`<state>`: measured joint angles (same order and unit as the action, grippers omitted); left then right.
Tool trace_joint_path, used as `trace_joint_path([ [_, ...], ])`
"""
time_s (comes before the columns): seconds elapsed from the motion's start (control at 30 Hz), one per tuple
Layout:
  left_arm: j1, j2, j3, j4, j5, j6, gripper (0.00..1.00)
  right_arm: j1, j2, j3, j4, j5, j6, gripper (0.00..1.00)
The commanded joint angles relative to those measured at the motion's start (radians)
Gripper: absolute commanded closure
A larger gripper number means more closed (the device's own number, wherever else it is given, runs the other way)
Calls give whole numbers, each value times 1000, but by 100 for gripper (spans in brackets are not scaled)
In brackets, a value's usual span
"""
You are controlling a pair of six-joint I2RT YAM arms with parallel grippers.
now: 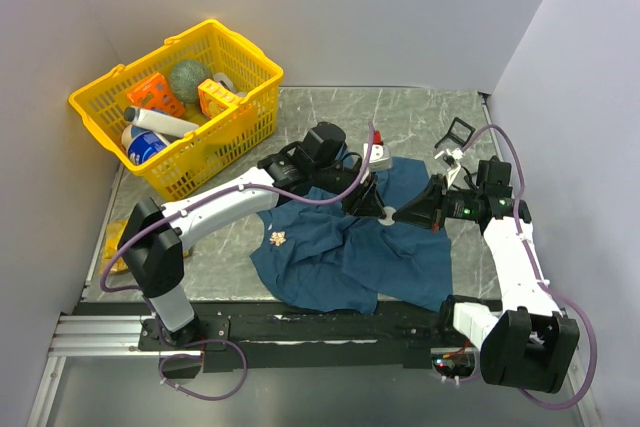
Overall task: Remove the brooch from the garment
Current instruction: Close the brooch.
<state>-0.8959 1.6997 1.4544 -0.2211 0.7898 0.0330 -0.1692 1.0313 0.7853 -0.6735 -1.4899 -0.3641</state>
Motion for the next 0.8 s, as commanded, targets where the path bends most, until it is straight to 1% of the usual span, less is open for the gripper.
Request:
trace_joint_path([
  [0.0, -6, -15, -6, 34, 74, -7, 70, -9, -17, 22, 12, -40, -19, 100],
  [0.03, -8, -15, -5, 34, 78, -7, 69, -7, -17, 22, 14, -38, -21, 100],
  [0.27, -6, -11, -6, 32, 92, -5, 55, -7, -17, 23, 9, -33, -27, 100],
  [0.33, -6, -11, -8, 34, 91, -4, 52, -9, -17, 23, 8, -32, -30, 100],
  [0.43, -9, -9, -9, 34, 86, -4, 52, -7, -20, 23, 8, -32, -32, 100],
  [0.57, -9, -5, -14, 42, 80, -5, 56, -9, -20, 23, 3, -30, -33, 100],
  [0.77, -21, 0, -12, 39, 54, -1, 58, -9, -22, 23, 3, -27, -35, 100],
])
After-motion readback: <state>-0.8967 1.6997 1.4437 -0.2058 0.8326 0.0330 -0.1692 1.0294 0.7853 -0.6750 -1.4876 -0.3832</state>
